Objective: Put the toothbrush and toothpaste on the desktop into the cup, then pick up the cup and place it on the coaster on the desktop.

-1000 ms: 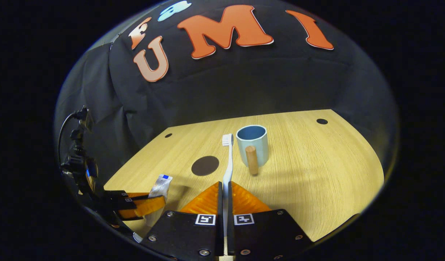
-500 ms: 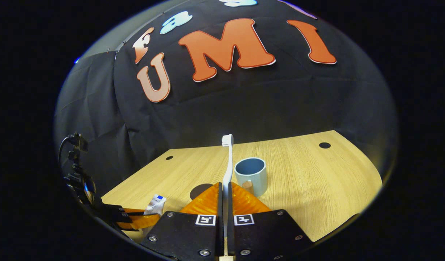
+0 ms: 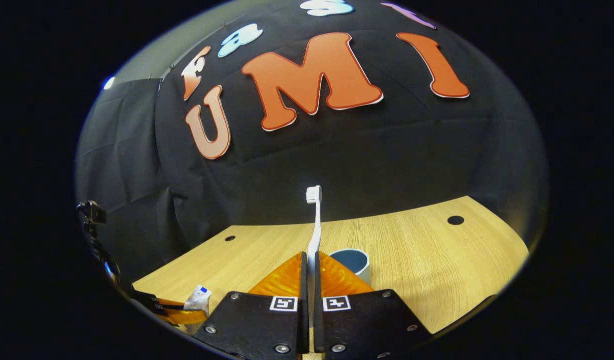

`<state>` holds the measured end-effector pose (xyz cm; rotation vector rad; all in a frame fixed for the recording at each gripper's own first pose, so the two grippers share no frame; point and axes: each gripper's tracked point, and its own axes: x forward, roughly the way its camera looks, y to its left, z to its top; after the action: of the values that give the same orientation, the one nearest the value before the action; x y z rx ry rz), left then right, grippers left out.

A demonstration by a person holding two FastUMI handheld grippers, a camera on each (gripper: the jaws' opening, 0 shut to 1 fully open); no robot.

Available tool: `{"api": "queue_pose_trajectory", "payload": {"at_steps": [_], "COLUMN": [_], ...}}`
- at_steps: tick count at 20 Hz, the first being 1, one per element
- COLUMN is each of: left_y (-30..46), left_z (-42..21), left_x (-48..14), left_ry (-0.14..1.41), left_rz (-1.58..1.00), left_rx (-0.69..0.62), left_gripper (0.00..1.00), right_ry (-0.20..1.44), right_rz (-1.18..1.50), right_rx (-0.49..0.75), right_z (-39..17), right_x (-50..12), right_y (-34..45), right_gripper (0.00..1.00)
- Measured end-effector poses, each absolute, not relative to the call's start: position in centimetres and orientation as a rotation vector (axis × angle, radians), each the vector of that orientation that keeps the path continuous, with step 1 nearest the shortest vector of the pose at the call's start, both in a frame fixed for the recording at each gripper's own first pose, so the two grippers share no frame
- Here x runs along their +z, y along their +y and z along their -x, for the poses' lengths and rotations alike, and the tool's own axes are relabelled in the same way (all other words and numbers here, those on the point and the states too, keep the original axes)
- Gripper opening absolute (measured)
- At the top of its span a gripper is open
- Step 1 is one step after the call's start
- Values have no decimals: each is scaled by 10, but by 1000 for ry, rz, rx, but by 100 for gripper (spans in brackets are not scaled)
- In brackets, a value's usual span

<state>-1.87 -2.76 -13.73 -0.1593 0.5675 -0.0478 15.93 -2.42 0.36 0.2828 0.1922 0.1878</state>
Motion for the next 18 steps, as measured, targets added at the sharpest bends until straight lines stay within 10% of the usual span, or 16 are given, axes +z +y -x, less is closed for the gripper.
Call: {"api": "queue_pose_trajectory", "payload": {"at_steps": [18], "left_y": [-14], "left_z": [5], "left_x": [-140], "left_ry": [539], "left_rz": [194], "left_rx": [-26], "left_gripper": [16], "right_ry": [15], "right_rz": [-328], "right_rx": [96], "right_z": [-245], "right_x": [4], "right_y": [-56], "right_gripper": [4]}}
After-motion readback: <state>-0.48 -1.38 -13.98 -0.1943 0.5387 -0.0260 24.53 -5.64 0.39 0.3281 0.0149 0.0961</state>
